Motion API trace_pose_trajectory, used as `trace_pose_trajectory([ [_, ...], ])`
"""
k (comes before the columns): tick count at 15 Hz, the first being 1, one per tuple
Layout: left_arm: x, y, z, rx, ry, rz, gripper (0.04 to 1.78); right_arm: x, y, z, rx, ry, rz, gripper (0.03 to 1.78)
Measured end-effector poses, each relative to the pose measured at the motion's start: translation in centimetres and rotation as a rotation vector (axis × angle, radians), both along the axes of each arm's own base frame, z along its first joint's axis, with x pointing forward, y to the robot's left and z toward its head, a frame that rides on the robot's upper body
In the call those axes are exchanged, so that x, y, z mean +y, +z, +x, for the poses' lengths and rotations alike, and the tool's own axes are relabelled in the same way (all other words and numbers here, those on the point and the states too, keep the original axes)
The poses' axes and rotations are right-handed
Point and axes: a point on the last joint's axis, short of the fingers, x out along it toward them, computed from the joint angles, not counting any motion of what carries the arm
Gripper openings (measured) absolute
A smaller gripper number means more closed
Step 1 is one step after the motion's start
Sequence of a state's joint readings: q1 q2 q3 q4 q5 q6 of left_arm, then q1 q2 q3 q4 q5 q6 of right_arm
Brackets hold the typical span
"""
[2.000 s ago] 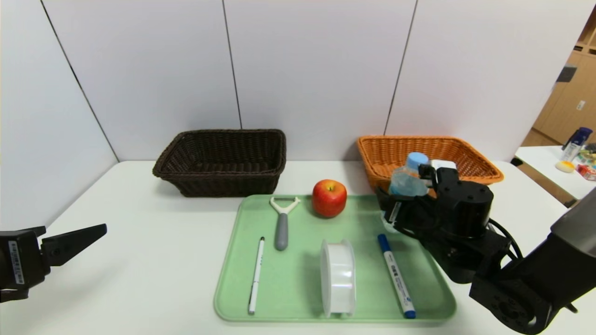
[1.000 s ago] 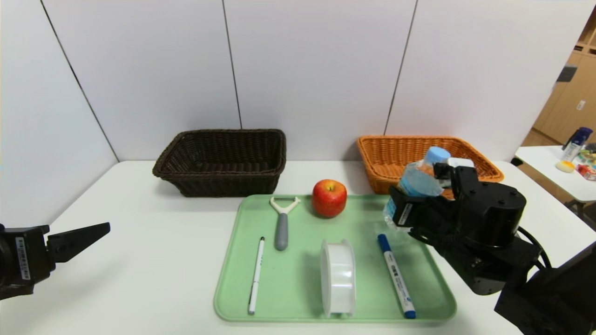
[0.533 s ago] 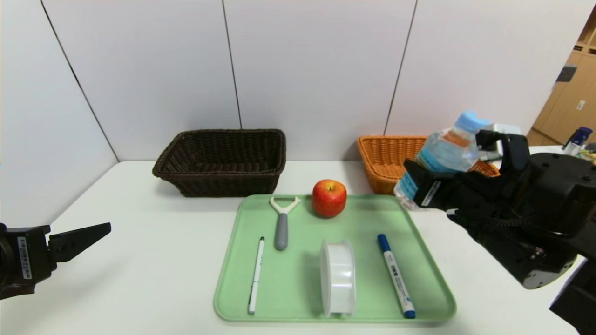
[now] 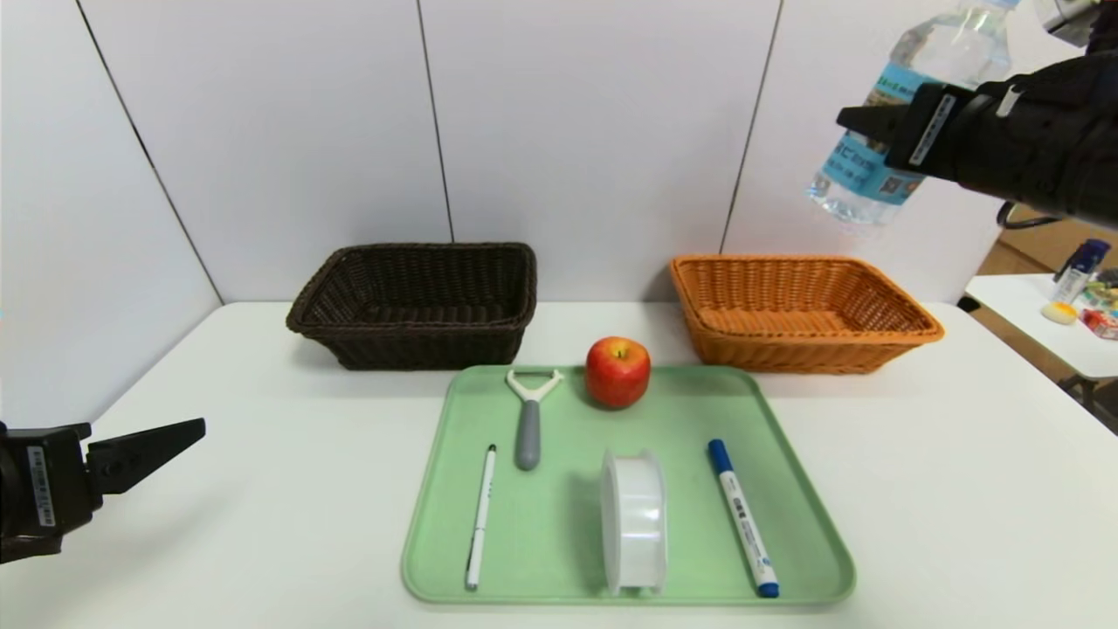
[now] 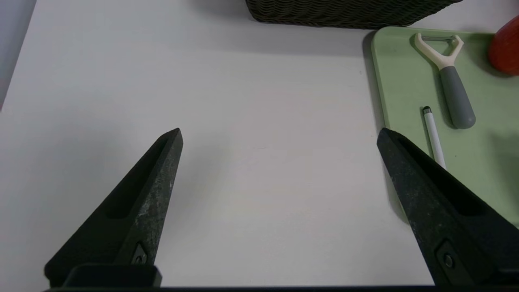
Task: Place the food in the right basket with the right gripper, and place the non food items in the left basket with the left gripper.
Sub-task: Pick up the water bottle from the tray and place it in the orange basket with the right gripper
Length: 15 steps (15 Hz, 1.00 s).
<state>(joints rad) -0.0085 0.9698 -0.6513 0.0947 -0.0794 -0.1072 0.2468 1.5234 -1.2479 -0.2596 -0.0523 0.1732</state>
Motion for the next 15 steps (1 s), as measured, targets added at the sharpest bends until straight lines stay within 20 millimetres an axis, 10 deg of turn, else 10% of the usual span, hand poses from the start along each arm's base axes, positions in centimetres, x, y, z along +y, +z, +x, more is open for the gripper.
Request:
trace_pose_trajectory([
  [15,0.0,0.0,-0.8,-0.018,0.002,-0.002,1.69,-3.0,-12.6,14.6,0.209,-0.154,-0.046,0.85],
])
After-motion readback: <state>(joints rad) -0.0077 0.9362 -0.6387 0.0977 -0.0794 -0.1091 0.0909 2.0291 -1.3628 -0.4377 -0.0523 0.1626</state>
